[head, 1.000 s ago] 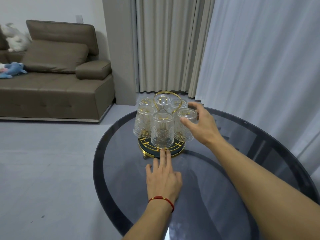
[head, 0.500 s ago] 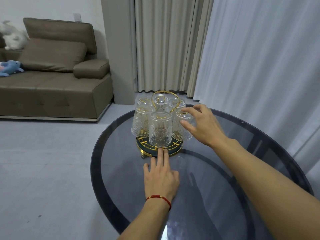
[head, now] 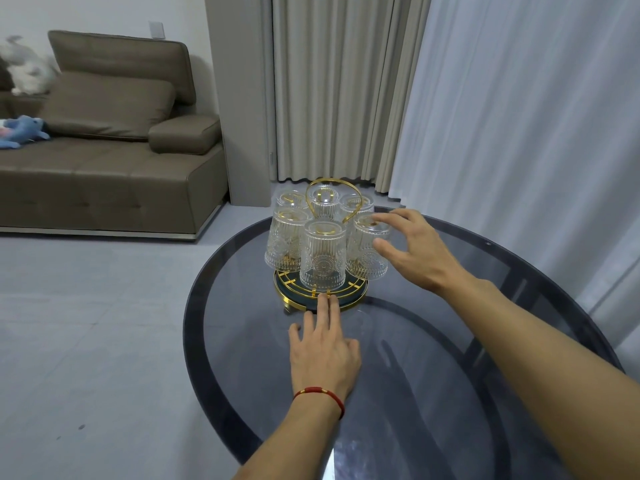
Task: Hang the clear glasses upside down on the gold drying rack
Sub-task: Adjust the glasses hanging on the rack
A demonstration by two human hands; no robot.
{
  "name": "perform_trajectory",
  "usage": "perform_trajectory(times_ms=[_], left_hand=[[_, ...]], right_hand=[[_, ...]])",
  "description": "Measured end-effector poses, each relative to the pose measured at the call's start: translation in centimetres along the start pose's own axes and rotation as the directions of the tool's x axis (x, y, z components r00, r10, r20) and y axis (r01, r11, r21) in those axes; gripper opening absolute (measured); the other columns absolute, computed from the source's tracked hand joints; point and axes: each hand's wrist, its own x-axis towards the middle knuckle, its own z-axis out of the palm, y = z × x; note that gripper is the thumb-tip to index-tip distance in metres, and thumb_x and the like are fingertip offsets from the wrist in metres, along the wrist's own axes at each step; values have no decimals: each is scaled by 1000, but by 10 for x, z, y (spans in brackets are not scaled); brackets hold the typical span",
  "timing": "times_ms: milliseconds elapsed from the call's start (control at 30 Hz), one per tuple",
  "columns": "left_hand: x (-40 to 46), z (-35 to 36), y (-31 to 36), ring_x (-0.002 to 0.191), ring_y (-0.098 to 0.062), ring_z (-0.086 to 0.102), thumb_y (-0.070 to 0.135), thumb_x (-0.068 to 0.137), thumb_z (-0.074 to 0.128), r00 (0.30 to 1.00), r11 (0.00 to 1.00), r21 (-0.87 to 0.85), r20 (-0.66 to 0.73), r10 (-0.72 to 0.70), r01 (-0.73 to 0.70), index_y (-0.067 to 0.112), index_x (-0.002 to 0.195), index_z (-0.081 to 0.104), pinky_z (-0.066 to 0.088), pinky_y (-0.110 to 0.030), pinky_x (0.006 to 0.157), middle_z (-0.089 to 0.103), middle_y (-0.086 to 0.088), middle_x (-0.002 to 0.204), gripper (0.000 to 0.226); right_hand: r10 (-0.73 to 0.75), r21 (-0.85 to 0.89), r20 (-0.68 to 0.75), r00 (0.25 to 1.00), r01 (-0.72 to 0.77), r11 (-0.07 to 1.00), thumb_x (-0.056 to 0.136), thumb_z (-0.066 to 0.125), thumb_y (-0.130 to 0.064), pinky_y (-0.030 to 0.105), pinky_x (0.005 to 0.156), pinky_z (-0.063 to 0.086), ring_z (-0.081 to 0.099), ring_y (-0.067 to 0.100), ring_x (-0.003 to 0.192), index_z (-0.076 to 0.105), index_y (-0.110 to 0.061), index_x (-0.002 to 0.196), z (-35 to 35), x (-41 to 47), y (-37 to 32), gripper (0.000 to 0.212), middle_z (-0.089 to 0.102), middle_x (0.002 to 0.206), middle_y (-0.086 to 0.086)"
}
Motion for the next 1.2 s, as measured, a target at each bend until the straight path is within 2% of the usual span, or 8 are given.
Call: perform_trajectory(times_ms=[167,333,400,533,700,833,967,1200], left_hand=[[1,-1,0,144,-24,30,37,95,32,1000,1000,6,11,-1,1,20,161,5,23,-50,119,7,-3,171,73],[0,-1,0,138,-24,36,35,93,35,1000,1000,-15,-9,-2,2,19,161,10,25,-49,116,12,-3,171,73],[0,0,0,139,-25,36,35,93,35,1000,1000,-16,-9,-1,1,19,161,11,26,-49,116,13,-4,170,73],[2,0,-1,142,-26,32,36,94,34,1000,1000,-5,8,-2,3,20,161,9,24,-50,118,11,-3,171,73],[3,1,-1,144,-27,31,36,95,35,1000,1000,-11,19,-1,1,20,161,9,23,-52,119,11,-4,171,73],[3,1,-1,145,-26,29,37,94,33,1000,1000,-3,26,-2,2,21,161,5,22,-52,119,8,-3,171,74],[4,0,-2,146,-26,27,37,96,33,1000,1000,-3,31,0,0,22,161,4,21,-52,120,6,-3,171,73],[2,-2,0,145,-26,29,36,96,34,1000,1000,-8,23,-1,2,21,161,7,22,-53,120,7,-3,171,72]], right_hand=[[71,94,-33,997,-68,993,98,58,-37,42,117,36,47,17,137,35,-18,157,-3,21,-9,66,48,156,3],[103,203,103,989,-123,972,93,52,-38,56,121,29,44,28,145,-4,-29,164,-4,48,-26,91,35,167,-3],[99,234,151,983,-133,963,92,50,-37,50,115,34,52,20,134,-7,-27,164,-2,59,-30,93,42,163,0],[114,216,208,971,-160,963,87,48,-39,39,94,36,60,18,109,0,-22,164,3,73,-23,92,68,129,8],[83,192,234,969,-130,973,84,40,-43,36,84,46,60,16,106,46,-21,140,1,81,-14,60,62,135,6],[54,89,247,968,-78,993,83,38,-43,29,80,42,57,19,110,57,-16,138,-4,86,-10,65,60,135,7],[44,4,259,965,-47,999,85,39,-46,33,90,41,54,17,114,53,-17,145,-4,86,-8,69,56,146,9],[71,-117,230,971,-45,992,88,27,-40,55,116,33,41,20,141,56,-23,145,-12,89,-4,66,50,155,3]])
